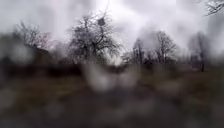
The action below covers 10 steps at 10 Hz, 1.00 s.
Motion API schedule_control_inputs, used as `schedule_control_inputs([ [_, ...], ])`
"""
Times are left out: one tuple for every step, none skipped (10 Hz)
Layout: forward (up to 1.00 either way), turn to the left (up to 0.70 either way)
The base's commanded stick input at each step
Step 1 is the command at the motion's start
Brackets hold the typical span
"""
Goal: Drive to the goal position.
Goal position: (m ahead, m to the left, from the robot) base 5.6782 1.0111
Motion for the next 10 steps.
schedule_control_inputs([
  [1.00,0.05],
  [1.00,0.00],
  [1.00,0.00],
  [1.00,0.00],
  [1.00,0.00],
  [1.00,0.00],
  [1.00,0.00],
  [1.00,0.00],
  [1.00,0.00],
  [1.00,0.00],
])
